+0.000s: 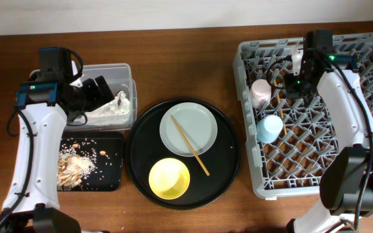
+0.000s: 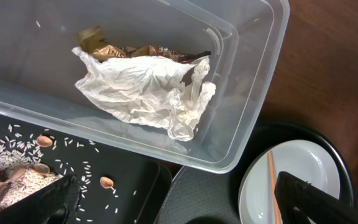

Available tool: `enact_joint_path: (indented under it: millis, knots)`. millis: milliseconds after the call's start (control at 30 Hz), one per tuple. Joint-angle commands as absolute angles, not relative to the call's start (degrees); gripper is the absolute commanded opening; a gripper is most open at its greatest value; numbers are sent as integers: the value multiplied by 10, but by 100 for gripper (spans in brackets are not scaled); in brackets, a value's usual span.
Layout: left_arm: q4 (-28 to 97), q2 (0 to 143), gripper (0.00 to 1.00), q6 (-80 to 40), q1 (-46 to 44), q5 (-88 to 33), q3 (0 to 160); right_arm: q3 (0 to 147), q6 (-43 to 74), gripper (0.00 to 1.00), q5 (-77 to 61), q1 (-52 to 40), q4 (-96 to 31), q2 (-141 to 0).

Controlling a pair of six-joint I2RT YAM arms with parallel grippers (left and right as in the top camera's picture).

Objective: Sort waste into correct bins and load items into the dishwasher rack
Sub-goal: 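Return the right gripper to the remaining chopstick on the plate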

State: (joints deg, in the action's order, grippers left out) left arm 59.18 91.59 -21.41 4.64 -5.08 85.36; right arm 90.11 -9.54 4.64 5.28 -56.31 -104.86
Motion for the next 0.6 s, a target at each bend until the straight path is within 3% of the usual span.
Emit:
enact_joint_path:
  millis: [0,200,567]
  knots:
    - [592,909,99,-209,48,-47,863,901,-37,38,-80,53,-586,-1055]
    - [592,909,99,-209,48,-47,863,891,-38,41,-325,20,-661,-1055]
    - [592,909,99,-209,48,-47,863,841,-37,43,-313,-194,-635,-1055]
